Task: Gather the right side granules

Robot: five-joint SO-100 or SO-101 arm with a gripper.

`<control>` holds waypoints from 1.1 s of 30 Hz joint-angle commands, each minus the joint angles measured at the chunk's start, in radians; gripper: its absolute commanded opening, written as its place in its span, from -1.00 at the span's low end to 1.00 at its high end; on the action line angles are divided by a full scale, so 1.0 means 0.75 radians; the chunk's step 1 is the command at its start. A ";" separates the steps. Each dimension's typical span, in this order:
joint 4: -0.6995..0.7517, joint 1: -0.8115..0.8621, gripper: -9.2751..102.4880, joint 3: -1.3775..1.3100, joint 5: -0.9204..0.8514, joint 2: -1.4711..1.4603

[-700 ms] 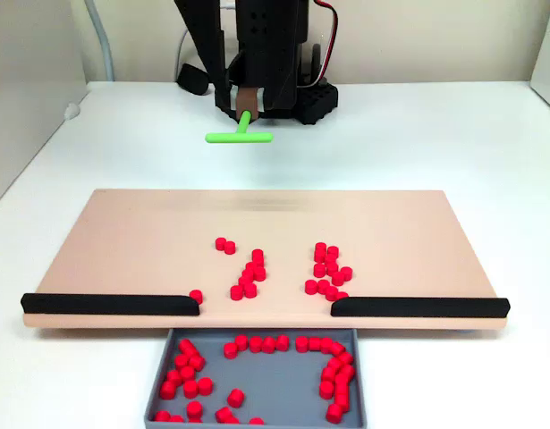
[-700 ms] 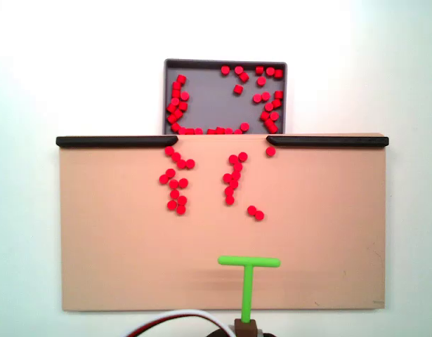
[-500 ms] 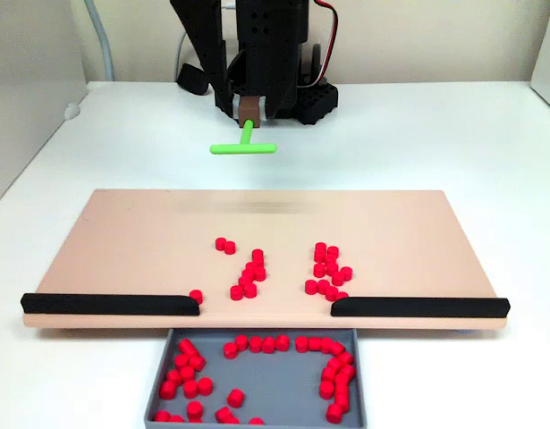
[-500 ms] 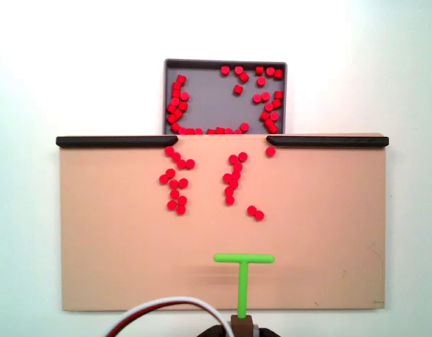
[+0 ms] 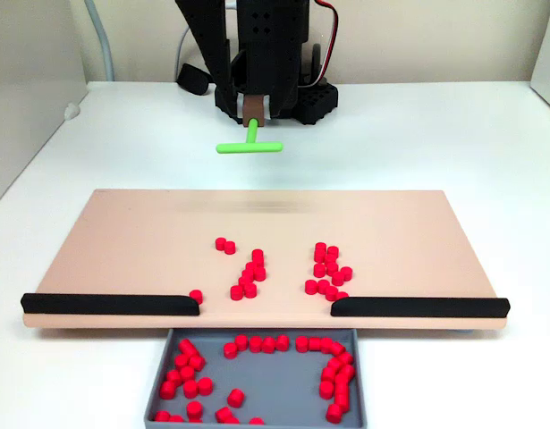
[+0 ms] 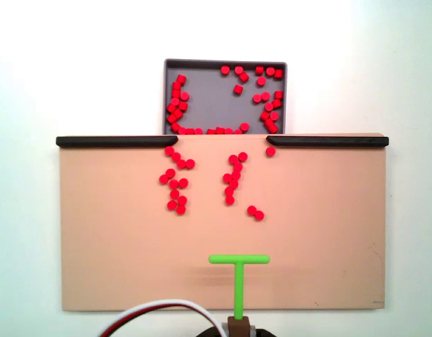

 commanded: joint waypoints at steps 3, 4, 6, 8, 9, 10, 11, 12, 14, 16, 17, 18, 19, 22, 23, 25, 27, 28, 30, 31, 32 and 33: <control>-0.004 0.000 -0.84 -0.035 -0.004 0.006; -0.004 0.000 -0.84 -0.035 -0.004 0.006; -0.004 -0.002 -0.84 -0.035 0.000 0.002; -0.004 -0.002 -0.84 -0.035 0.004 0.000; -0.004 -0.002 -0.84 -0.035 0.004 0.000; -0.004 -0.002 -0.84 -0.035 0.004 0.000; -0.004 -0.002 -0.84 -0.035 0.004 0.000; -0.004 -0.002 -0.84 -0.035 0.004 0.000; -0.004 -0.004 -0.84 -0.035 0.006 0.002; -0.004 -0.004 -0.84 -0.035 0.006 0.002; -0.004 -0.002 -0.84 -0.035 0.006 0.002; -0.004 0.000 -0.84 -0.035 0.006 0.002; -0.004 0.004 -0.84 -0.035 0.006 0.006; -0.002 0.008 -0.84 -0.033 0.006 0.018; 0.000 0.008 -0.84 -0.033 0.006 0.018; 0.004 0.004 -0.84 -0.031 0.004 0.016; 0.004 0.004 -0.84 -0.029 0.004 0.012; 0.004 0.006 -0.84 -0.029 0.004 0.012; 0.002 0.008 -0.84 -0.029 0.004 0.012; 0.002 0.008 -0.84 -0.029 0.002 0.012; 0.002 0.008 -0.84 -0.029 0.004 0.010; 0.002 0.008 -0.84 -0.029 0.004 0.010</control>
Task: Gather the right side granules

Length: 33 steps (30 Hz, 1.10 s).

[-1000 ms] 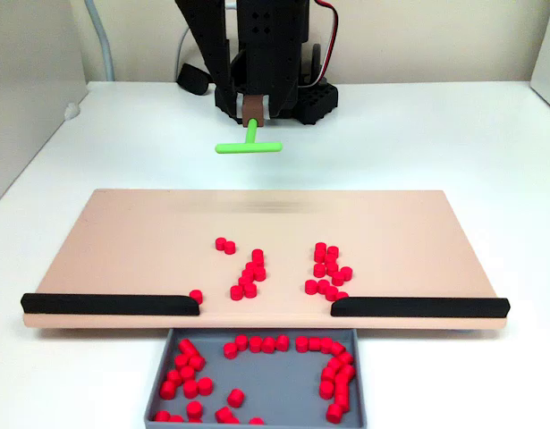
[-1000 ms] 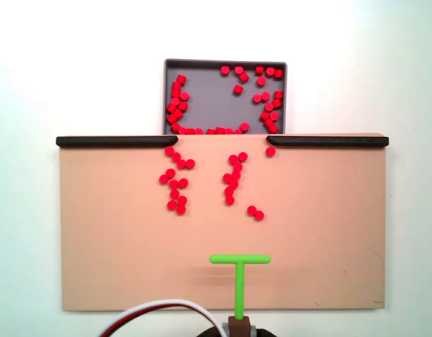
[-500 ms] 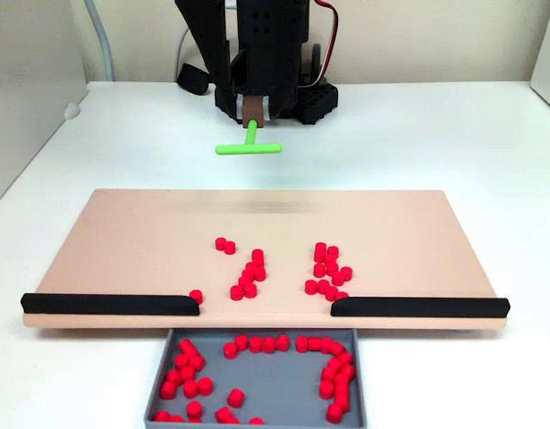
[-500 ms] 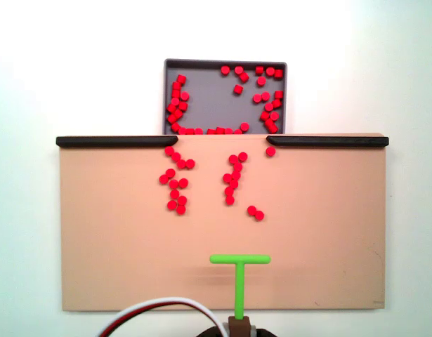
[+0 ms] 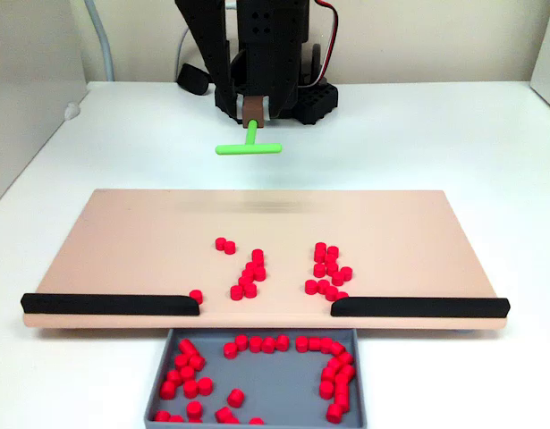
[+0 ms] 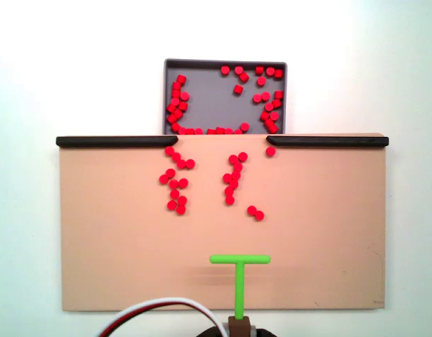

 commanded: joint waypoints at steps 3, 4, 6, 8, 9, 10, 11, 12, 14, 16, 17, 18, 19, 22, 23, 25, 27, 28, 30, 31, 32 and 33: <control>0.000 0.008 -0.84 -0.025 0.006 0.002; -0.002 0.006 -0.84 -0.020 0.006 -0.002; -0.002 0.002 -0.84 -0.022 0.004 -0.016; -0.002 0.000 -0.84 -0.027 0.004 -0.027; -0.002 0.004 -0.84 -0.031 0.004 -0.031; -0.002 0.008 -0.84 -0.033 0.002 -0.027; -0.002 0.014 -0.84 -0.031 -0.006 -0.018; -0.002 0.018 -0.84 -0.029 -0.008 -0.018; -0.002 0.027 -0.84 -0.031 -0.008 -0.035; -0.002 0.031 -0.84 -0.031 -0.008 -0.047; -0.002 0.031 -0.84 -0.031 -0.010 -0.051; -0.002 0.029 -0.84 -0.031 -0.012 -0.053; -0.002 0.027 -0.84 -0.031 -0.012 -0.055; -0.002 0.025 -0.84 -0.031 -0.014 -0.055; 0.000 0.029 -0.84 -0.031 -0.022 -0.055; 0.006 0.039 -0.84 -0.029 -0.053 -0.051; 0.008 0.053 -0.84 -0.027 -0.084 -0.049; 0.008 0.061 -0.84 -0.027 -0.102 -0.047; 0.008 0.084 -0.84 -0.027 -0.145 -0.043; 0.010 0.100 -0.84 -0.025 -0.176 -0.037; 0.012 0.119 -0.84 -0.020 -0.213 -0.033; 0.012 0.141 -0.84 -0.012 -0.260 -0.031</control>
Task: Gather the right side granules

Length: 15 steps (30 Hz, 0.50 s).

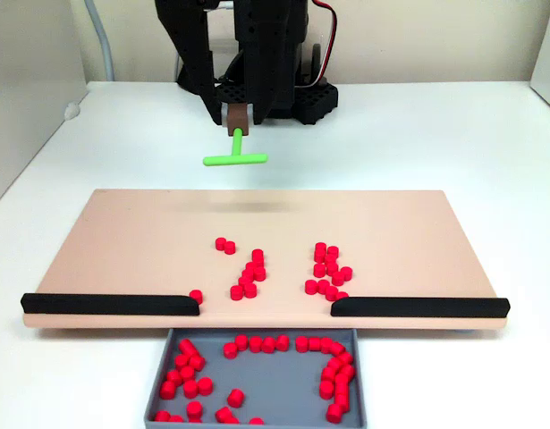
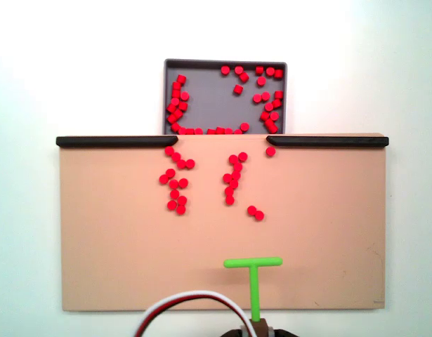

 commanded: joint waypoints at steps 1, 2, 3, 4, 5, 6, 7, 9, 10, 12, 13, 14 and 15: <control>0.010 0.072 -0.84 -0.010 -0.137 0.031; 0.010 0.098 -0.84 -0.010 -0.184 0.022; 0.010 0.121 -0.84 -0.010 -0.237 0.014; 0.010 0.145 -0.84 -0.010 -0.290 0.006; 0.010 0.166 -0.84 -0.010 -0.342 0.000; 0.010 0.184 -0.84 -0.010 -0.397 -0.004; 0.008 0.200 -0.84 -0.010 -0.454 -0.004; -0.004 0.231 -0.84 -0.010 -0.569 -0.008; -0.004 0.247 -0.84 -0.010 -0.636 -0.008; -0.004 0.274 -0.84 -0.010 -0.777 -0.014; -0.004 0.286 -0.84 -0.010 -0.849 -0.018; -0.004 0.297 -0.84 -0.010 -0.916 -0.020; -0.004 0.307 -0.84 -0.010 -0.978 -0.022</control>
